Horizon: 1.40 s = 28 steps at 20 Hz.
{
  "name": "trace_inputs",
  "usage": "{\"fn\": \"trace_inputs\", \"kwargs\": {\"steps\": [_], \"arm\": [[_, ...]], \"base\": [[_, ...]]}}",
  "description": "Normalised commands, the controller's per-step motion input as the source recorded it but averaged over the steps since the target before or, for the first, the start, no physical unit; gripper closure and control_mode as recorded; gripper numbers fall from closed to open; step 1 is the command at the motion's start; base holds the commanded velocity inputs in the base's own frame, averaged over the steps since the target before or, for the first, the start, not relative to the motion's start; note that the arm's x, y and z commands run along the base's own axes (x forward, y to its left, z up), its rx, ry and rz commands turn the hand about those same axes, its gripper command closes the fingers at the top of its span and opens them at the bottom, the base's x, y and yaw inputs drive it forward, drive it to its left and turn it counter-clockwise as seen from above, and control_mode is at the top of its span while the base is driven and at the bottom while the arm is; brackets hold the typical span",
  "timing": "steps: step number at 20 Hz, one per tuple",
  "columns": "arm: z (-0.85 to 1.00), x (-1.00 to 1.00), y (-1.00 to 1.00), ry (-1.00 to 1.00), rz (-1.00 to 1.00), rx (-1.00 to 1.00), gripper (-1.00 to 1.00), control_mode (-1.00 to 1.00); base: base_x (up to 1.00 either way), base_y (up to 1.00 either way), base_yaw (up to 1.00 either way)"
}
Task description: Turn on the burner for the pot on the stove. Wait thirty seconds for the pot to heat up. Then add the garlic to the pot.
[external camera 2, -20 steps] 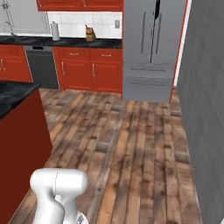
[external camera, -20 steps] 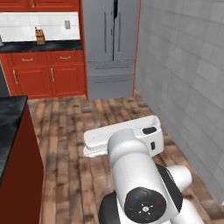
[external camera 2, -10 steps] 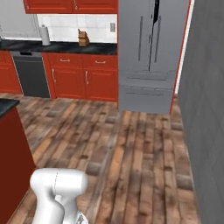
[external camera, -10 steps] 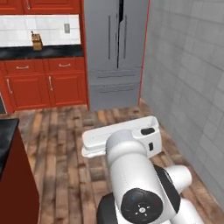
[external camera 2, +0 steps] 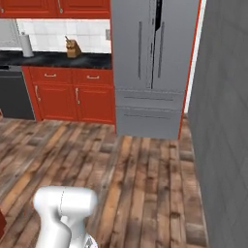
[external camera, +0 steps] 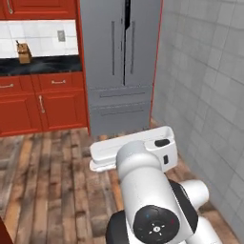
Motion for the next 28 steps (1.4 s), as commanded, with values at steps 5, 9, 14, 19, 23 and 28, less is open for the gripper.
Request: {"fn": "trace_inputs", "kwargs": {"steps": [5,9,14,19,23,28], "arm": [[0.0,0.0,0.0,0.0,0.0,0.0,-1.0,1.0],[0.0,0.0,0.0,0.0,0.0,0.0,-1.0,1.0],[0.0,0.0,0.0,0.0,0.0,0.0,-1.0,1.0],[0.0,0.0,0.0,0.0,0.0,0.0,-1.0,1.0],[0.0,0.0,0.0,0.0,0.0,0.0,-1.0,1.0],[0.0,0.0,0.0,0.0,0.0,0.0,-1.0,1.0]], "base": [[1.0,-0.07,-0.01],[1.0,-0.03,0.0],[1.0,-0.06,0.01],[1.0,-0.33,0.19],[0.94,-0.49,0.41],[0.6,-0.47,0.57]]}}
